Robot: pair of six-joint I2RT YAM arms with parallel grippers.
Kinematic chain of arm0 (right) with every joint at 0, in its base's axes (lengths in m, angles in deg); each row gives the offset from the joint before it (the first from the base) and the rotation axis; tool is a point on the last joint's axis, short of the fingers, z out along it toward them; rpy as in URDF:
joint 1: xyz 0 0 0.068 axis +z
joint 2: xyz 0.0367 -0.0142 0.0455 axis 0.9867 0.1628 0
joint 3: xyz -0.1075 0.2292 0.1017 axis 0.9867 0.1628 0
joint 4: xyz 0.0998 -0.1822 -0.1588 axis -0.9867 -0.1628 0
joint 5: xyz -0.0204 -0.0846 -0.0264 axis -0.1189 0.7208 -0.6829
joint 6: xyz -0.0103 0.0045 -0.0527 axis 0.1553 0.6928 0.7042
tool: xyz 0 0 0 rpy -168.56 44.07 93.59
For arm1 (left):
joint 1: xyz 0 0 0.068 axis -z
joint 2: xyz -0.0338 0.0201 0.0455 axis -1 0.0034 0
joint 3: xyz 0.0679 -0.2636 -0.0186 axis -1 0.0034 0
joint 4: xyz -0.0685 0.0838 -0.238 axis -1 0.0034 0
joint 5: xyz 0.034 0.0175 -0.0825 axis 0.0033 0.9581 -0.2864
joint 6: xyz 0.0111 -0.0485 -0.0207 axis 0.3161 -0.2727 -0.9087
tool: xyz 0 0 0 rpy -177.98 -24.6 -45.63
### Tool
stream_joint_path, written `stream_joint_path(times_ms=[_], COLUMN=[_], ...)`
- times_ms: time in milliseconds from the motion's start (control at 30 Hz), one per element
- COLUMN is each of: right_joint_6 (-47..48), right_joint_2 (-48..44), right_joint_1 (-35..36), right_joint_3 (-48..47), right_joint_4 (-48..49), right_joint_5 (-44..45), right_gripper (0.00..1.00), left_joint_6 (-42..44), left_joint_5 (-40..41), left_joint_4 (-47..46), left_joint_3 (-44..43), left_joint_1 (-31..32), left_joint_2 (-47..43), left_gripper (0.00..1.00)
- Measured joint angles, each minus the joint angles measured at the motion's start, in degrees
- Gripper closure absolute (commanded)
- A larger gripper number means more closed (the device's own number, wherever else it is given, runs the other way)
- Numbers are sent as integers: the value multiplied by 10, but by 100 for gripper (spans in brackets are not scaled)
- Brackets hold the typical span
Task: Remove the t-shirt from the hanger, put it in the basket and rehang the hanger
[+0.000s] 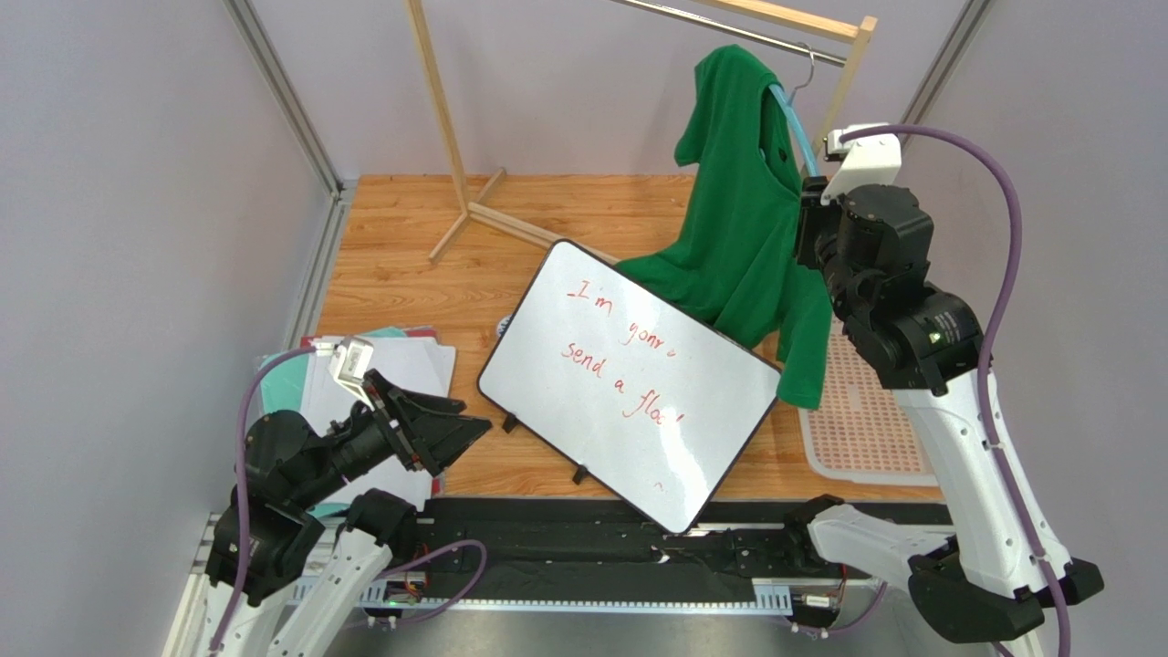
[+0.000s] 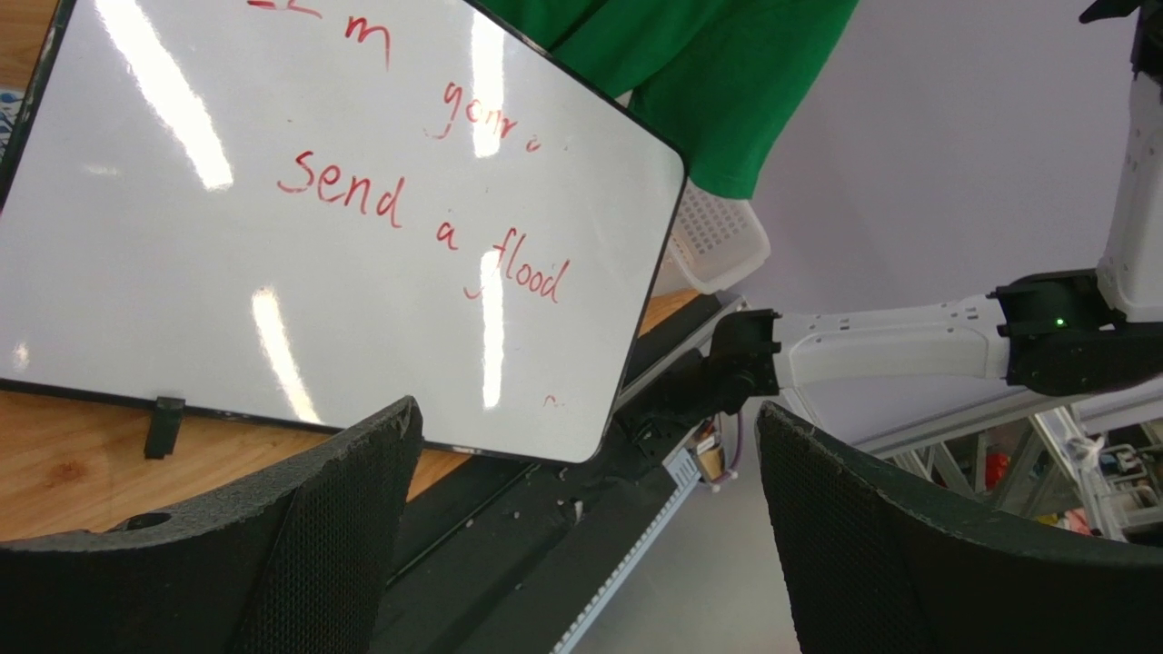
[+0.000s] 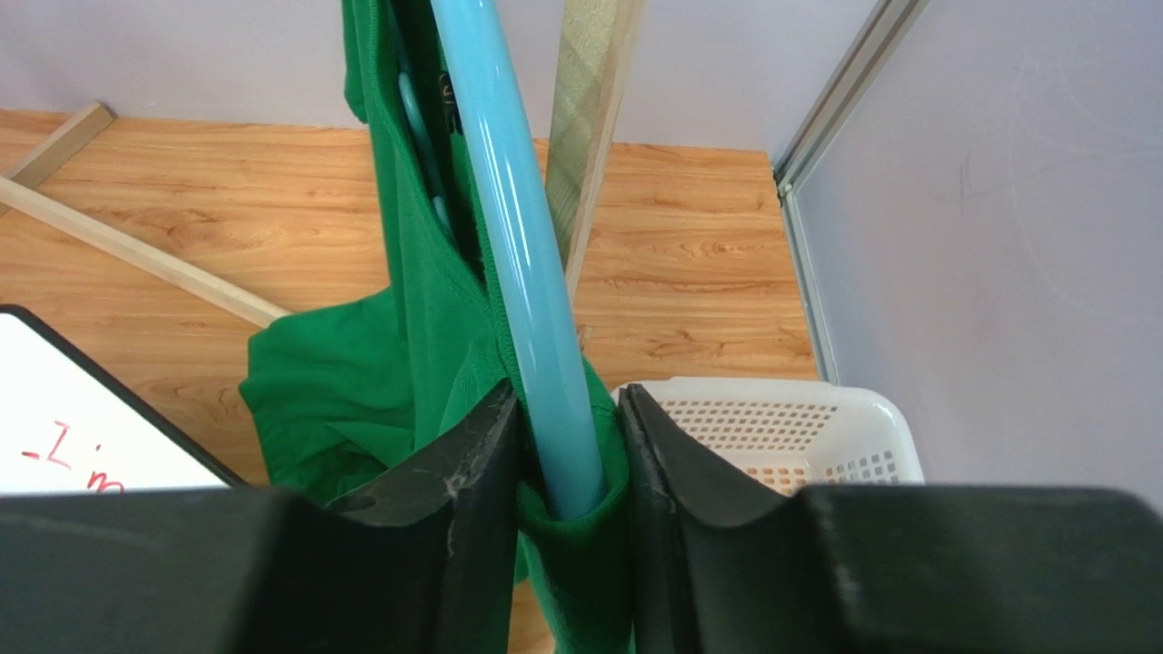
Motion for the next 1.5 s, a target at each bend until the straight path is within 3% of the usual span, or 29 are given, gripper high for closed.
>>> stream_joint_path(times_ms=[200, 300, 567, 833, 1367, 1500], right_joint_6=[17, 19, 18, -8, -55, -71], right_joint_2=[-7, -14, -46, -112, -106, -108], right_joint_1=[-3, -3, -3, -4, -4, -4], right_joint_3=[44, 63, 130, 257, 358, 372], right_joint_4=[64, 89, 170, 338, 572, 591], right_joint_5=[-24, -41, -52, -62, -79, -87], right_gripper=[86, 100, 100, 100, 100, 100], left_joint_6=[-1, -1, -1, -2, -5, -5], left_joint_5=[-2, -2, -4, -5, -6, -6], left_joint_4=[0, 0, 0, 0, 0, 0], left_joint_3=[0, 0, 0, 0, 0, 0], left_joint_1=[0, 0, 0, 0, 0, 0], left_joint_2=[0, 0, 0, 0, 0, 0], left_gripper=[5, 5, 6, 6, 6, 7])
